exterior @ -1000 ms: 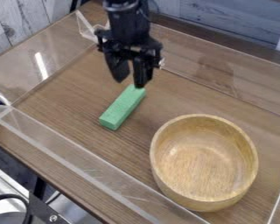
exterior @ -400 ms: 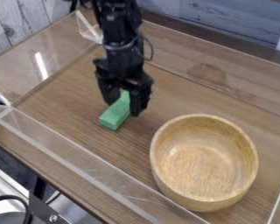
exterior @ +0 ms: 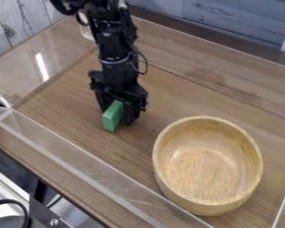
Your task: Put the green block in the brown bowl
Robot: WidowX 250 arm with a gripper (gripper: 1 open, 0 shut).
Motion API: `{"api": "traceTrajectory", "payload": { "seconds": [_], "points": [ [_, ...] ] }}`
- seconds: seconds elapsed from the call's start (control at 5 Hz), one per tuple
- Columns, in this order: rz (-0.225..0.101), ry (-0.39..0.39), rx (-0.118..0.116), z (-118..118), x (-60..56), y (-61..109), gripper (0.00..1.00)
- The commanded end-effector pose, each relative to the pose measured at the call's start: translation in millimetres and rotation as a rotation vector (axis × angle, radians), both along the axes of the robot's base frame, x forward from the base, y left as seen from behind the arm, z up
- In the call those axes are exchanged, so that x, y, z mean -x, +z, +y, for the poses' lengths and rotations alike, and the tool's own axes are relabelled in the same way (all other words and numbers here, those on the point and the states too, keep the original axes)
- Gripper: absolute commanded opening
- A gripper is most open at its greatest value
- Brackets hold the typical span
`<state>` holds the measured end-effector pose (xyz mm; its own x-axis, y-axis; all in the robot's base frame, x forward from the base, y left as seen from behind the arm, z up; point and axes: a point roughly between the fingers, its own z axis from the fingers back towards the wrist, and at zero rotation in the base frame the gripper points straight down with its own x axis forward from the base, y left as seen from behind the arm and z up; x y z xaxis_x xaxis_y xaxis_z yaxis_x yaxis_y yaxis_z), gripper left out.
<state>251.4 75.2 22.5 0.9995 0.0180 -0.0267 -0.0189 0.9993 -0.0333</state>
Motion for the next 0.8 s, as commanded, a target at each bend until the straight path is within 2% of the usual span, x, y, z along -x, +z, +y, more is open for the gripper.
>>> {"api": "traceTrajectory", "payload": {
  "seconds": [0.0,0.2,0.4,0.6],
  "points": [
    [-0.046,0.014,-0.005,2,-7.9,20.1,0.0],
    [-0.057,0.024,0.008,-1,-8.7,33.6,0.0],
    [-0.094,0.03,0.024,-14,-14.6,61.7,0.0],
    [-0.125,0.019,0.049,-39,-19.3,91.8,0.0]
  ]
}}
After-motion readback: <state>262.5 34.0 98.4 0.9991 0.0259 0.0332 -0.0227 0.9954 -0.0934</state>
